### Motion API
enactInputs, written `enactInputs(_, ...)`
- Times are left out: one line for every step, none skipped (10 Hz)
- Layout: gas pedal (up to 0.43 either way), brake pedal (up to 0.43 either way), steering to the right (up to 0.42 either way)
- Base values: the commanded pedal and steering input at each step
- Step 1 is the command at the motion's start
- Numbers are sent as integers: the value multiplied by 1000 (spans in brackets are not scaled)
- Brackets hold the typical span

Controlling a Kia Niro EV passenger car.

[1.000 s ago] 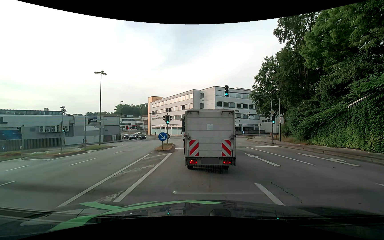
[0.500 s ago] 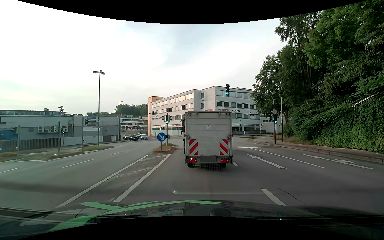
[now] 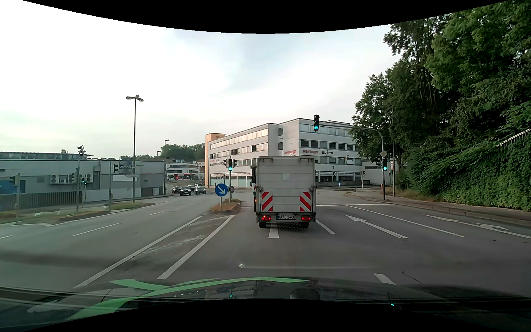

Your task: Follow the waypoints while adhering to traffic rules and regulations

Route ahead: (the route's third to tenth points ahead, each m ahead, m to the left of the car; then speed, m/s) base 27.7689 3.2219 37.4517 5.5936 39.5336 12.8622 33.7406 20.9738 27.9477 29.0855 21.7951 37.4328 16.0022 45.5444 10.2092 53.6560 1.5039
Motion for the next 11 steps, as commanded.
enactInputs(67,0,-20)
enactInputs(79,0,-19)
enactInputs(79,0,-19)
enactInputs(110,0,-20)
enactInputs(118,0,-20)
enactInputs(118,0,-19)
enactInputs(130,0,-19)
enactInputs(130,0,-19)
enactInputs(130,0,-19)
enactInputs(130,0,-19)
enactInputs(130,0,-18)
